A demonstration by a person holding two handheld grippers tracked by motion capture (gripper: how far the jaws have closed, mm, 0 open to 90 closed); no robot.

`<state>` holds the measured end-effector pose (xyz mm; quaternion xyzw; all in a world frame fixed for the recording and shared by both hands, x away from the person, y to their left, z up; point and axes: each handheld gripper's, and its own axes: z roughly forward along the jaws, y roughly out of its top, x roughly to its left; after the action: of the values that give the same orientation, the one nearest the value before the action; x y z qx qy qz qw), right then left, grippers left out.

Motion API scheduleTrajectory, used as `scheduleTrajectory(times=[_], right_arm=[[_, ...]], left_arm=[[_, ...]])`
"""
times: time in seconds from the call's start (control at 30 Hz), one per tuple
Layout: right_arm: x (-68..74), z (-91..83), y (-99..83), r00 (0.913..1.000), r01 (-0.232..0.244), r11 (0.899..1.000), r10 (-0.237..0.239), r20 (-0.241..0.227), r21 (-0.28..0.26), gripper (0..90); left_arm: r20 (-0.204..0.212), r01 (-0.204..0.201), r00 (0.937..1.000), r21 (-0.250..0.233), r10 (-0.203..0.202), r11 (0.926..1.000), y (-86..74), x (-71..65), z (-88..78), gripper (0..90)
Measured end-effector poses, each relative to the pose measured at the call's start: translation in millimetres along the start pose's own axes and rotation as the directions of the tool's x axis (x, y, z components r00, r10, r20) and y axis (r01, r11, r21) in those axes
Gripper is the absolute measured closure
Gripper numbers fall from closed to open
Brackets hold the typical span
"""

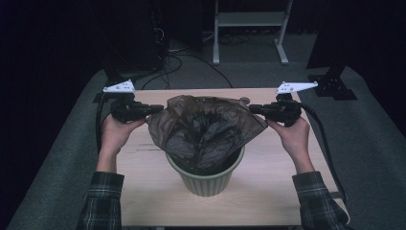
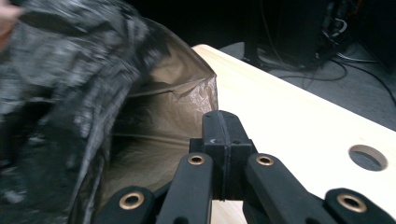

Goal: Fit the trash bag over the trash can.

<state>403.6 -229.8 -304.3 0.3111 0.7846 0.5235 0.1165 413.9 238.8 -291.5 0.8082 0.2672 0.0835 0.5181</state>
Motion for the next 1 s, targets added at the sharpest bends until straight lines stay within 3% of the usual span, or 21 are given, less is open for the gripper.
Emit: scheduleTrajectory(times=[0.27, 0.37, 0.63, 1.0], right_arm=[[-9.6, 27.1, -14.8, 0.9991, -0.001, 0.999, -0.001, 0.042, 0.045, 90.0], [-12.2, 37.8, -24.4, 0.9986, -0.010, 0.997, 0.006, 0.052, 0.077, 90.0], [-15.6, 58.3, -50.4, 0.9985, -0.032, 0.990, 0.026, 0.048, 0.135, 90.0], [-14.4, 74.2, -81.8, 0.9982, -0.057, 0.981, 0.053, 0.028, 0.186, 90.0]], left_arm=[[-0.005, 0.045, 0.9990, 0.031, -0.045, 0.9985, -25.9, 13.8, 18.7, 90.0], [0.005, 0.077, 0.9970, 0.054, -0.077, 0.9956, -42.7, 19.0, 30.0, 89.9], [0.028, 0.111, 0.9930, 0.097, -0.114, 0.9891, -72.1, 20.2, 50.5, 90.0], [0.034, 0.145, 0.9879, 0.147, -0.151, 0.9785, -100.3, 20.3, 63.9, 90.0]])
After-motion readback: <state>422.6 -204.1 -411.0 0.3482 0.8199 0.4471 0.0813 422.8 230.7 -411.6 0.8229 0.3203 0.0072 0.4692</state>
